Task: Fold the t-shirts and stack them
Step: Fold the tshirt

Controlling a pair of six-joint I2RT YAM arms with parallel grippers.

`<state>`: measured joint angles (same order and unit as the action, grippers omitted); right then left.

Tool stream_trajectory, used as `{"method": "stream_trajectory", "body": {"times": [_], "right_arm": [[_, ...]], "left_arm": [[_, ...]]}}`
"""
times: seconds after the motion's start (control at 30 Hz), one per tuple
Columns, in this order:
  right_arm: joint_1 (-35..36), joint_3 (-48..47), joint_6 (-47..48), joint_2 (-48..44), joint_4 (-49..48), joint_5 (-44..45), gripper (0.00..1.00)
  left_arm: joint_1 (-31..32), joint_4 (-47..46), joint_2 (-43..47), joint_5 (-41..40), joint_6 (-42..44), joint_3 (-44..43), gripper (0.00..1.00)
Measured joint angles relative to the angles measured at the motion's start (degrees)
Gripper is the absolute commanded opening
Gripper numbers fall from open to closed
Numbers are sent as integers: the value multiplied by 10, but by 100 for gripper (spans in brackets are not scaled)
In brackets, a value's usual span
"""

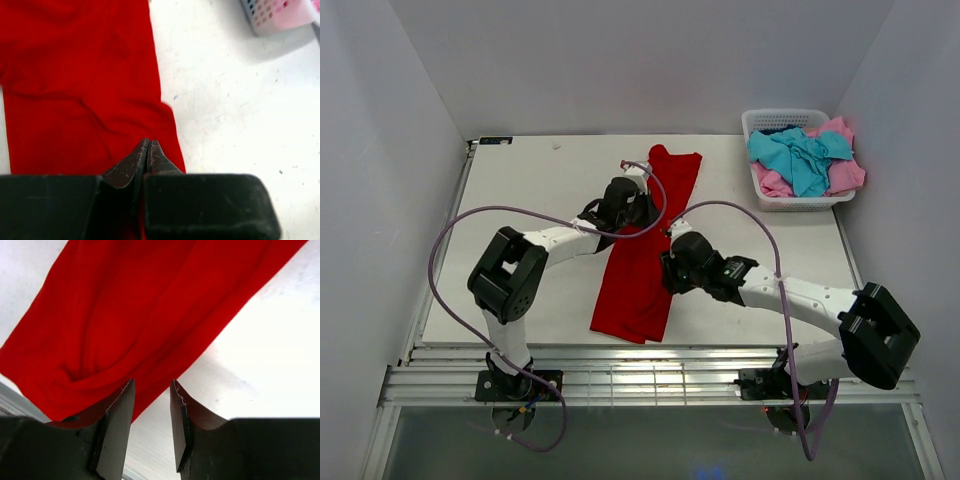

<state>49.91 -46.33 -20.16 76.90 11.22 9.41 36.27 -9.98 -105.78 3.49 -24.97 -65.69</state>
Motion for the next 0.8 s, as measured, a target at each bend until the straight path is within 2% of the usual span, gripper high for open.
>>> {"method": "stream_trajectory", "body": {"times": [0.27, 0.43, 0.6, 0.8], "right_arm": [[115, 38, -71, 9, -4, 24, 38], [175, 61, -119, 31, -9, 37, 29], [189, 79, -153, 52, -23, 37, 19], [200, 79, -192, 67, -47, 47, 15]], "left_arm": [[-14, -29, -81, 23, 10, -68, 11], [-25, -31, -138, 39, 10, -88, 11], [-35, -31, -170, 52, 9, -95, 10], [-49, -36, -176, 62, 5, -96, 9]]}}
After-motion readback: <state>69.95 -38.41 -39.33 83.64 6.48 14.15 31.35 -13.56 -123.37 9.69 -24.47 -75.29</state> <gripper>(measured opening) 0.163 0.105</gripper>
